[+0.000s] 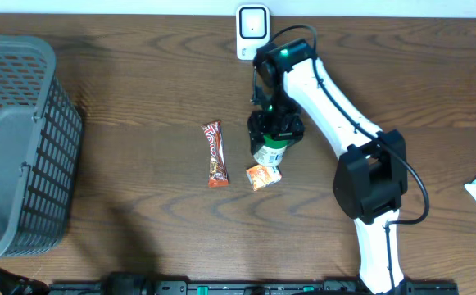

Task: Scan the item barcode
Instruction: 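Lift the green-capped jar with the right gripper, then hold the jar's label in front of the white scanner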

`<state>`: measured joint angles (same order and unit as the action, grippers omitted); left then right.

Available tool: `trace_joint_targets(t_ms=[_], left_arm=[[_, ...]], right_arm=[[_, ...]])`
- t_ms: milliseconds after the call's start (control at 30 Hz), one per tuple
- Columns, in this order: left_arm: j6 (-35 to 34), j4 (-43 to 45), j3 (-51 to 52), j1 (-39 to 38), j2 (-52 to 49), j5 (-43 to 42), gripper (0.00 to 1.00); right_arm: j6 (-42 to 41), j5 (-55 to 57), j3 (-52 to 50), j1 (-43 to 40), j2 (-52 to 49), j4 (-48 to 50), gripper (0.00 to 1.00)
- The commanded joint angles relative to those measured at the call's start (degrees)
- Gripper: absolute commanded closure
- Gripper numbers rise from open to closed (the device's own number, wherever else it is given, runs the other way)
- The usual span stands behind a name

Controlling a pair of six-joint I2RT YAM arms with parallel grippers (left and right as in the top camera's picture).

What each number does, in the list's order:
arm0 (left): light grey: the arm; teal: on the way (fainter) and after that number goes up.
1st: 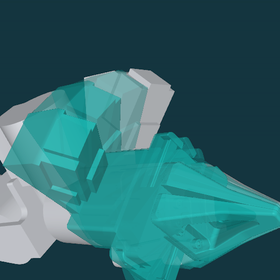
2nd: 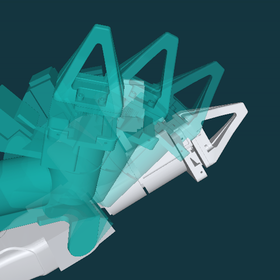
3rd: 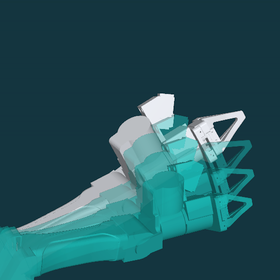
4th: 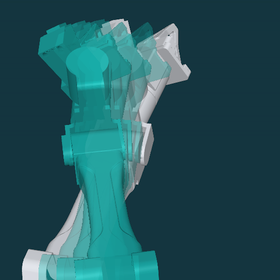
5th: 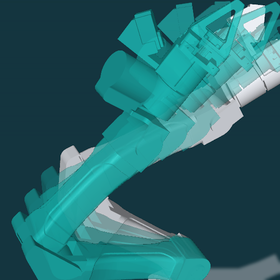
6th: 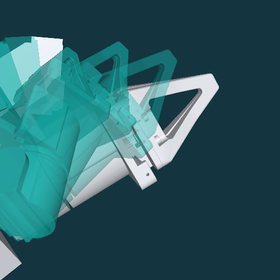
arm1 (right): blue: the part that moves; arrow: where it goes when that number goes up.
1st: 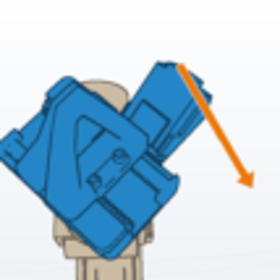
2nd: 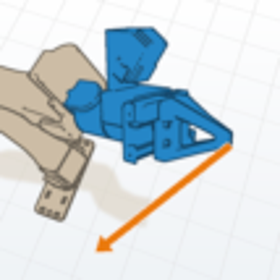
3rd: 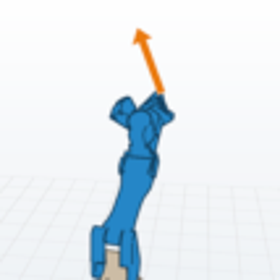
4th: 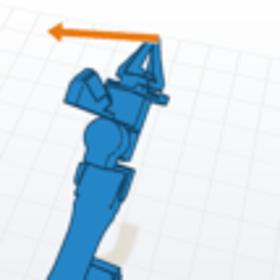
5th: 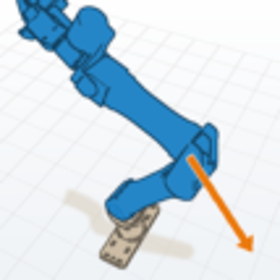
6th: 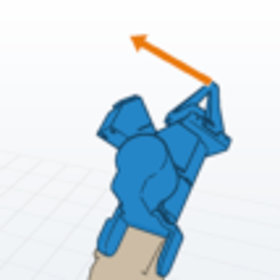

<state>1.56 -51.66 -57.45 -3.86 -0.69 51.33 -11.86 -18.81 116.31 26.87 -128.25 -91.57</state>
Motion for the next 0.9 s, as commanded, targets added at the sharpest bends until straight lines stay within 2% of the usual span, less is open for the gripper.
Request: trace_joint_targets(t_ms=[0,200,400,633,733,867], left_arm=[[-5.42,0.07,1.25,-0.09,0.55,0.07,0.17],[-6.6,0.07,1.9,-0.09,0.55,0.09,0.16],[-6.62,0.07,1.95,-0.09,0.55,0.07,0.17],[-6.6,-0.22,2.1,-0.09,0.55,0.07,0.16],[-6.62,-0.2,2.1,-0.09,0.55,0.07,0.17],[-6.6,-0.22,2.1,-0.09,0.55,0.09,0.16]], right_arm=[[1.22,-2.73,1.33,-1.38,0.0,-1.29,0.49],[1.46,-2.71,1.33,-1.66,0.0,-1.09,0.49],[2.08,-2.05,3.48,-2.05,0.0,5.31,0.56],[2.08,0.46,18.4,-3.13,0.0,9.88,0.55],[2.1,8.26,26.88,-3.21,0.02,11.74,0.55],[2.93,19.1,32.74,-2.47,0.0,17.0,0.54]])
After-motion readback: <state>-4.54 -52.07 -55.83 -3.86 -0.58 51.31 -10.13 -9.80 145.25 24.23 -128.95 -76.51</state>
